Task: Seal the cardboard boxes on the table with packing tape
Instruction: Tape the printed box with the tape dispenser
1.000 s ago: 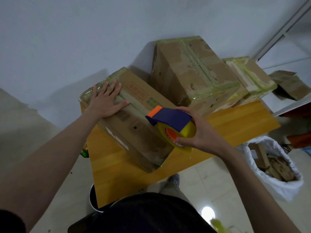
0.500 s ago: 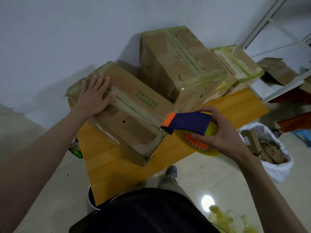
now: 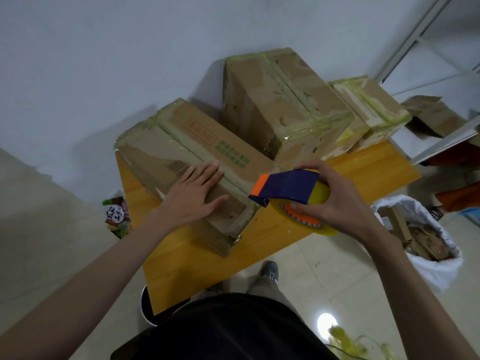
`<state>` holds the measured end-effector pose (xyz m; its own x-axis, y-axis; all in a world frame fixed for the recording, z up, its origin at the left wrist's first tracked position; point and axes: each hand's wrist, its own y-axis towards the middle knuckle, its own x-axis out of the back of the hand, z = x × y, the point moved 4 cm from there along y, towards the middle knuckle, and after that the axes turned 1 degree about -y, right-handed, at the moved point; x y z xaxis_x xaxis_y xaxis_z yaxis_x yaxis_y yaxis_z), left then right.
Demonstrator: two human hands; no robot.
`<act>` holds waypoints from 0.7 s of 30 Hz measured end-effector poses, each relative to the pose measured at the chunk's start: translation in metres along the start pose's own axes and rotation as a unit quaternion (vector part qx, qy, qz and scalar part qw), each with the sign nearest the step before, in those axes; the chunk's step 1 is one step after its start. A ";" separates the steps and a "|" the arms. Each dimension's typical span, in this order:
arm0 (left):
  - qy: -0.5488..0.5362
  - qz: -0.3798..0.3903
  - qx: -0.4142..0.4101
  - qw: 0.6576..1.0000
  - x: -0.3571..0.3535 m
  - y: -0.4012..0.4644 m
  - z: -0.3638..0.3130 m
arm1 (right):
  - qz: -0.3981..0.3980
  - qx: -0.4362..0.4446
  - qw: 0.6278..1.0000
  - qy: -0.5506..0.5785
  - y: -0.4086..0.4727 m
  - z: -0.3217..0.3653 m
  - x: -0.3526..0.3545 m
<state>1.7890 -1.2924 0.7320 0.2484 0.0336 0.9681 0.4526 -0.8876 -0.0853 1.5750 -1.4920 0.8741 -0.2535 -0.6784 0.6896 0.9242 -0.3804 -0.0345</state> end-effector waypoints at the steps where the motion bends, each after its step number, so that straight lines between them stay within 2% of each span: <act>1: -0.002 0.003 -0.002 1.000 -0.001 -0.001 -0.004 | 0.002 0.000 1.000 -0.007 0.001 0.001 -0.001; 13: -0.002 0.011 -0.015 1.000 -0.025 -0.006 -0.071 | 0.018 -0.016 0.999 -0.032 0.006 -0.002 -0.013; 21: 0.015 -0.004 -0.023 1.000 -0.023 0.007 -0.057 | 0.019 -0.025 0.999 -0.029 0.011 -0.002 -0.021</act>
<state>1.7374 -1.3253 0.7226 0.2189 0.0287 0.9753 0.4140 -0.9079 -0.0662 1.5898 -1.4834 0.8576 -0.1999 -0.6556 0.7282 0.9174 -0.3863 -0.0960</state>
